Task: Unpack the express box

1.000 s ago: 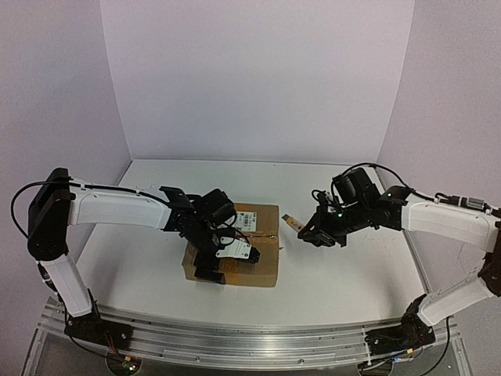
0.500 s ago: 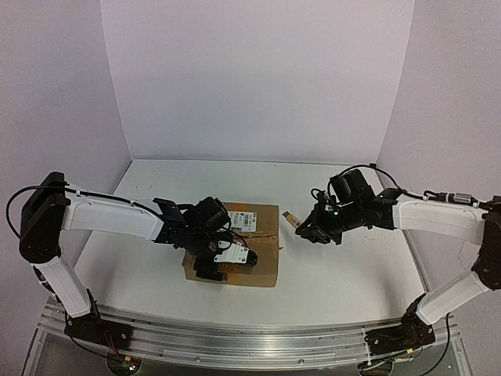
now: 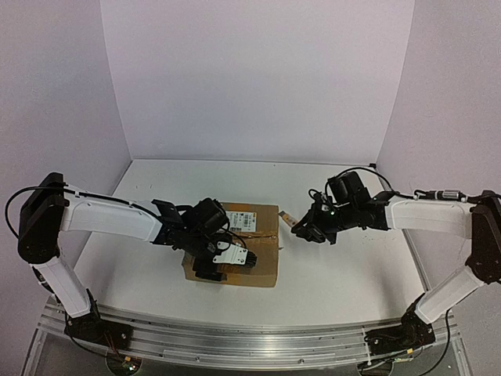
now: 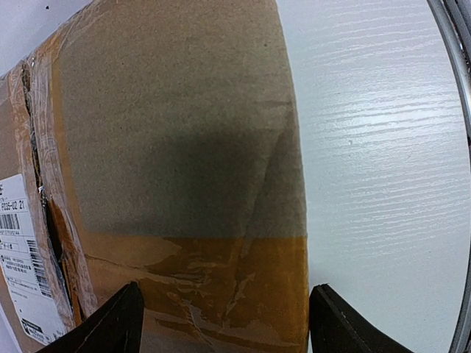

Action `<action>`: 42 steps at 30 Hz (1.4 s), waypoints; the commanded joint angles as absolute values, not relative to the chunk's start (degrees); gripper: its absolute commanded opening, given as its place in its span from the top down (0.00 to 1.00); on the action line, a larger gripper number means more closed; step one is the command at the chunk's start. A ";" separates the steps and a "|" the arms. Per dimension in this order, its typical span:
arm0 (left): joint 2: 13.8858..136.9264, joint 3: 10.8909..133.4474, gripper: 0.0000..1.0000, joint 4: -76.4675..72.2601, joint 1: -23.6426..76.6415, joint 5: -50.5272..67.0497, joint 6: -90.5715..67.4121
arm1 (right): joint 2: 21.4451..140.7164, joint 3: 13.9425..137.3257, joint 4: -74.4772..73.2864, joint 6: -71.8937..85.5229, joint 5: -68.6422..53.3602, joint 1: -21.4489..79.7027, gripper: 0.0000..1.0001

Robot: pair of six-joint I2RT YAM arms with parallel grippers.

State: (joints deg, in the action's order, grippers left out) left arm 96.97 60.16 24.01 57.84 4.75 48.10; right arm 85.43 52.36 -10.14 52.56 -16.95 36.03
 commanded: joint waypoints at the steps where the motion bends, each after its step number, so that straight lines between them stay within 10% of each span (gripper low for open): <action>1: 96.61 58.14 0.23 28.28 57.92 4.48 48.51 | 86.44 53.64 -6.79 53.10 -19.32 35.80 1.00; 42: 97.11 56.63 0.28 25.84 57.53 5.78 50.80 | 87.75 46.86 1.66 57.61 -29.73 35.33 1.00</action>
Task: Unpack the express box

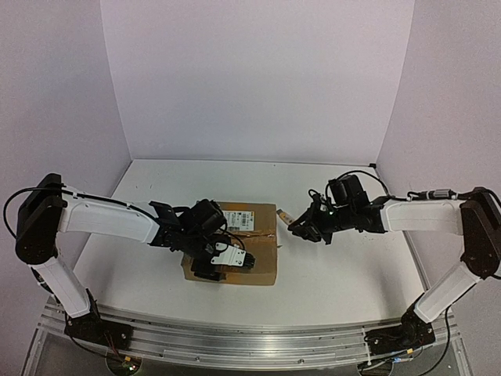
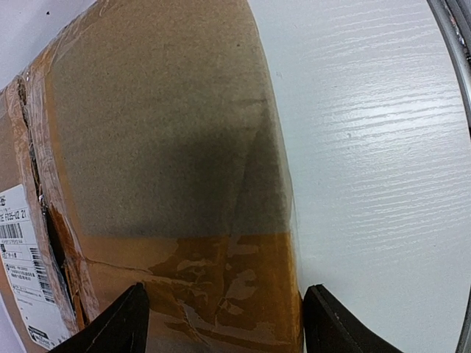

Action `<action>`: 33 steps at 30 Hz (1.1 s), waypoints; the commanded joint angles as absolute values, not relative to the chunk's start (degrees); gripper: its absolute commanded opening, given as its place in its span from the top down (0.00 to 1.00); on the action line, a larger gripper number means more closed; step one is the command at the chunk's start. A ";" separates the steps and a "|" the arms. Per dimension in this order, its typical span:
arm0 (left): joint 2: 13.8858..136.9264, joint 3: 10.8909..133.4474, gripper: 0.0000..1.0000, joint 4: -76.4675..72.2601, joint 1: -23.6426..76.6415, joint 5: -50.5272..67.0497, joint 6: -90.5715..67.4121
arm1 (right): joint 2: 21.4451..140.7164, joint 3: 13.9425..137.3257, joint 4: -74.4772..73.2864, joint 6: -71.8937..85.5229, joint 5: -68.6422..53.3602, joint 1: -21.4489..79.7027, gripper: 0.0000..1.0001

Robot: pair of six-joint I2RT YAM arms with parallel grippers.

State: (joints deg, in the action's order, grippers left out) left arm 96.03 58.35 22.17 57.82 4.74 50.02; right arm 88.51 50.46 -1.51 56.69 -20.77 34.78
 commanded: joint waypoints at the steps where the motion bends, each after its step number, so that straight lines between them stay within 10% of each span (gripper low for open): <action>1: 97.28 56.88 0.27 25.90 57.34 6.24 50.38 | 87.05 45.57 1.69 57.67 -30.63 35.34 1.00; 17: 101.94 65.34 0.02 18.86 59.64 6.22 46.68 | 86.69 44.29 1.80 57.07 -34.14 36.16 1.00; 33: 103.34 61.47 0.20 7.33 60.00 -5.90 44.64 | 83.50 38.97 1.34 60.82 -34.39 41.88 1.00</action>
